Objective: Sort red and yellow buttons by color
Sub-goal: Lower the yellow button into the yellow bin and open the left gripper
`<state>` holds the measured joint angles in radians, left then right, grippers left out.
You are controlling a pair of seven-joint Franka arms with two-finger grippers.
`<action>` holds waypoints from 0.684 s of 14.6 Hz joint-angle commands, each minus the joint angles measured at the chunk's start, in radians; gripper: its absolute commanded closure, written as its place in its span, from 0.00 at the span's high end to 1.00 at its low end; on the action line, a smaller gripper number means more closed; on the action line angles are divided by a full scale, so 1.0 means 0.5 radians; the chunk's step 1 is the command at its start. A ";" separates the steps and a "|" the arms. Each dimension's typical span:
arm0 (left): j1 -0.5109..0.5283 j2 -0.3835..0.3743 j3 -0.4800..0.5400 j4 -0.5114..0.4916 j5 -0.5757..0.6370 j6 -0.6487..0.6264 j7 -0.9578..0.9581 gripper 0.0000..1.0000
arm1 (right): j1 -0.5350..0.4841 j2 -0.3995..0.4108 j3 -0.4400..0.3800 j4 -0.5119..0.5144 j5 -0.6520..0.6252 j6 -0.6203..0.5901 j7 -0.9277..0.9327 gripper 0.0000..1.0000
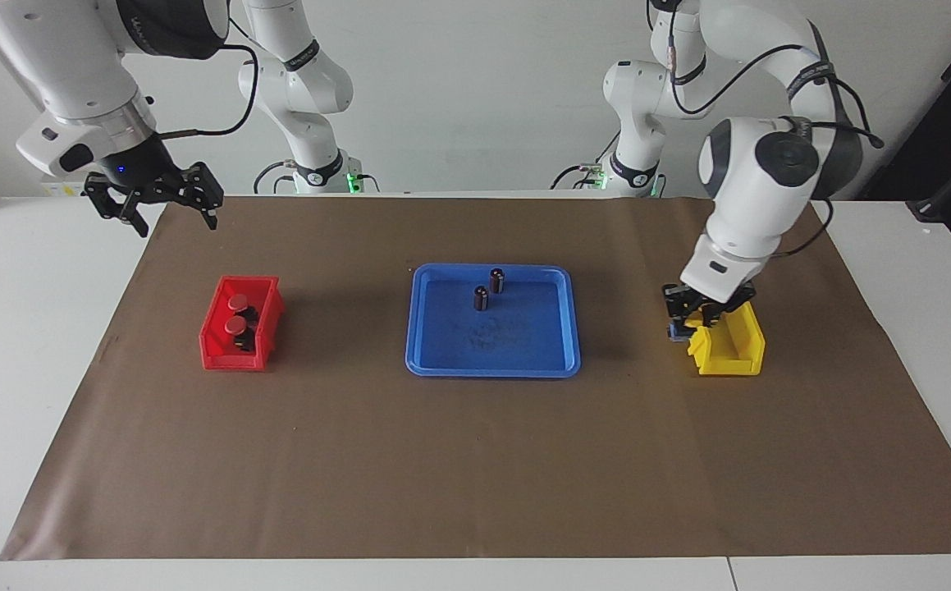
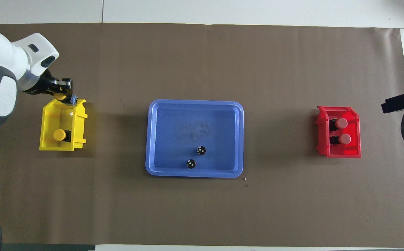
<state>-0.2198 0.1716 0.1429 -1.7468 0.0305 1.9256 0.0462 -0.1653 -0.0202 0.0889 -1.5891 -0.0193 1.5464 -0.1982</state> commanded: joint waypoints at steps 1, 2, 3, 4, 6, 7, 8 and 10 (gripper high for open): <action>0.080 -0.024 -0.031 -0.132 0.028 0.152 0.165 0.01 | -0.035 0.044 0.000 -0.006 0.008 0.000 0.031 1.00; 0.093 -0.058 -0.031 -0.203 0.028 0.222 0.187 0.01 | -0.001 0.040 -0.049 -0.022 0.008 0.018 0.034 1.00; 0.102 -0.082 -0.031 -0.270 0.028 0.284 0.226 0.01 | 0.072 0.034 -0.125 -0.025 0.005 0.021 0.034 1.00; 0.129 -0.107 -0.031 -0.338 0.028 0.327 0.297 0.01 | 0.124 0.019 -0.168 -0.028 0.005 0.021 0.034 1.00; 0.142 -0.128 -0.031 -0.421 0.028 0.379 0.398 0.01 | 0.122 0.031 -0.175 -0.019 0.002 0.021 0.034 1.00; 0.145 -0.138 -0.031 -0.455 0.025 0.404 0.386 0.01 | 0.122 0.031 -0.172 -0.019 0.002 0.018 0.034 1.00; 0.142 -0.138 -0.031 -0.479 0.025 0.425 0.377 0.01 | 0.125 0.031 -0.172 -0.019 0.002 0.018 0.034 1.00; 0.139 -0.156 -0.031 -0.541 0.022 0.453 0.356 0.01 | 0.128 0.031 -0.175 -0.016 0.002 0.018 0.034 1.00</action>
<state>-0.1618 0.1414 0.1397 -1.9510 0.0305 2.1151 0.2194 -0.1073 0.0022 0.0072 -1.5931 -0.0193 1.5496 -0.1953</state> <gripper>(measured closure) 0.586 0.000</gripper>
